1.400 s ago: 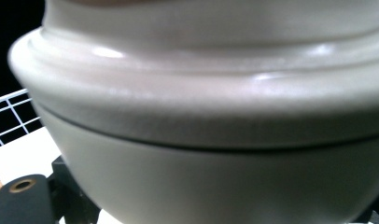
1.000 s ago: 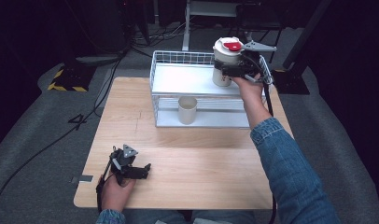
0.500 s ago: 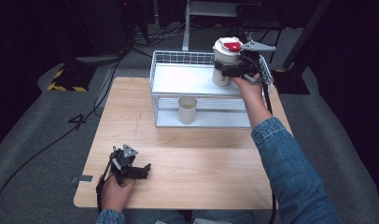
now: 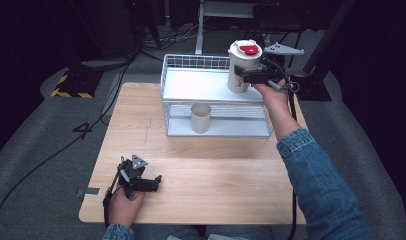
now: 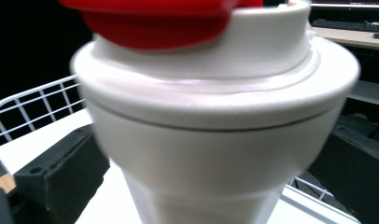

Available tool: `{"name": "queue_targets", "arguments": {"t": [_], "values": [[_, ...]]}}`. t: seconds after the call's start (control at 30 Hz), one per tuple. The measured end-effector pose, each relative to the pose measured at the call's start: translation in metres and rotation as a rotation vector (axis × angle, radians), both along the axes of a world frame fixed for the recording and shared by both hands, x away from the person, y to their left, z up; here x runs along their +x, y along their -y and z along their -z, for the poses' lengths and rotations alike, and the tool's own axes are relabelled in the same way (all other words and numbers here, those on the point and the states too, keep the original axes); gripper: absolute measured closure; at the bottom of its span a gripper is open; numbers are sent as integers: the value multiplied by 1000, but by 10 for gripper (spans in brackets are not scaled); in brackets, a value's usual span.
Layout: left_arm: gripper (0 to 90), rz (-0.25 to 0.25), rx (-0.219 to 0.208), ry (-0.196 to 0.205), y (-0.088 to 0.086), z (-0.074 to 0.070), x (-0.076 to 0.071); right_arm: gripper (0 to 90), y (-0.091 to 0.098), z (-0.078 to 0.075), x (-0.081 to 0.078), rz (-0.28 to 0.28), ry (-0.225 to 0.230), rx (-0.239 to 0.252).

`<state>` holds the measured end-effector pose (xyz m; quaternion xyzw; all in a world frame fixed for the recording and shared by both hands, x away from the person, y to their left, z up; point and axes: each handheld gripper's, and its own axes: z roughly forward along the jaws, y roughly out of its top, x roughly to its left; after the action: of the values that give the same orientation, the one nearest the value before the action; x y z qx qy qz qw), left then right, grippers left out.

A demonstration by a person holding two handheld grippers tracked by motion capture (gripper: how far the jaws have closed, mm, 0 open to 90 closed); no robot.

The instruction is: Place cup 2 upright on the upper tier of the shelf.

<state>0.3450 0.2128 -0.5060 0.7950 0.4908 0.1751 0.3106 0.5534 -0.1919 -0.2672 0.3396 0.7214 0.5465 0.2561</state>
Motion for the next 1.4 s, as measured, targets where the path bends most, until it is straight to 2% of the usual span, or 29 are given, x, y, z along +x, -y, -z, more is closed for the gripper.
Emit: {"name": "queue_targets", "arguments": {"t": [0.1, 0.2, 0.3, 0.4, 0.67, 1.0, 1.2, 1.4], "values": [[4, -1, -2, -1, 0, 0, 0, 2, 4, -4, -8, -6, 5, -7], [4, 0, -2, -1, 0, 0, 0, 2, 9, -7, -16, -25, 4, 14], [4, 0, 0, 0, 0, 0, 0, 2, 16, -13, -25, -34, -9, 11], [4, -1, -2, -1, 0, 0, 0, 2, 22, -16, -37, -42, 21, 17], [4, -1, -2, -1, 0, 0, 0, 2, 39, -18, -65, -67, 23, -2], [3, -4, -2, -2, 1, 0, 0, 2, 62, -13, -98, -81, 32, -28], [3, -7, -3, -2, 2, 0, 0, 6, 76, -4, -114, -74, 9, -52], [4, 3, -3, -3, 2, 0, -2, 44, 93, 6, -129, -72, -8, -13]]}}
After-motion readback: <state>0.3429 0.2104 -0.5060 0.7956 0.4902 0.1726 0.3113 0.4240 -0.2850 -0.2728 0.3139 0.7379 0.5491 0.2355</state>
